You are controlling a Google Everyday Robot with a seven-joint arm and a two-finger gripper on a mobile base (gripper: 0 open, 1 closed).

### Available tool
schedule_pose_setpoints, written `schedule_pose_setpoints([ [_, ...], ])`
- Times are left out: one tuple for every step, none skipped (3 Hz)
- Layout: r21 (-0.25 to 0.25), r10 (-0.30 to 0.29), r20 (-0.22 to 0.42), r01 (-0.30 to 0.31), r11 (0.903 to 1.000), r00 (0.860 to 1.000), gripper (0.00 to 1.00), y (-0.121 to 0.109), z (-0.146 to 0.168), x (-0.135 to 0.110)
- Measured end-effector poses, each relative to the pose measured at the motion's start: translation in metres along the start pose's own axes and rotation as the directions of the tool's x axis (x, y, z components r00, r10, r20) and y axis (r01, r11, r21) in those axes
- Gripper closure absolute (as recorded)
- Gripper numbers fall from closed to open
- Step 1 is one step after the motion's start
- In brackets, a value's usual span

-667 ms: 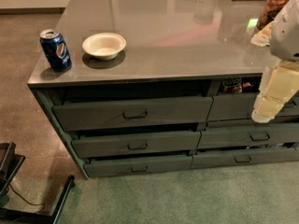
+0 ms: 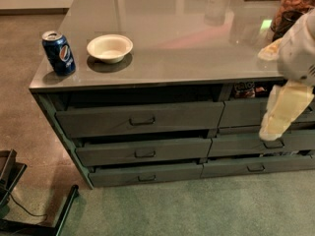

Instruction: Open bottom drawer

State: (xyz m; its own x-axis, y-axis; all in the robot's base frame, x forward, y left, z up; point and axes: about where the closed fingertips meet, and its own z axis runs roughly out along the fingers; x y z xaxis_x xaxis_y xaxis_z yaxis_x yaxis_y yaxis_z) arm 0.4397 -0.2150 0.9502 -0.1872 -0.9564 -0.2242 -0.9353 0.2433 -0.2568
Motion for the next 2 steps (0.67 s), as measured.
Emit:
schedule_pose_setpoints([
  [-0.027, -0.039, 0.056, 0.041, 0.9988, 0.998, 0.0, 0.02, 0.065, 0.0],
  [-0.079, -0.045, 0.115, 0.054, 0.9954, 0.992, 0.0, 0.047, 0.146, -0.005],
])
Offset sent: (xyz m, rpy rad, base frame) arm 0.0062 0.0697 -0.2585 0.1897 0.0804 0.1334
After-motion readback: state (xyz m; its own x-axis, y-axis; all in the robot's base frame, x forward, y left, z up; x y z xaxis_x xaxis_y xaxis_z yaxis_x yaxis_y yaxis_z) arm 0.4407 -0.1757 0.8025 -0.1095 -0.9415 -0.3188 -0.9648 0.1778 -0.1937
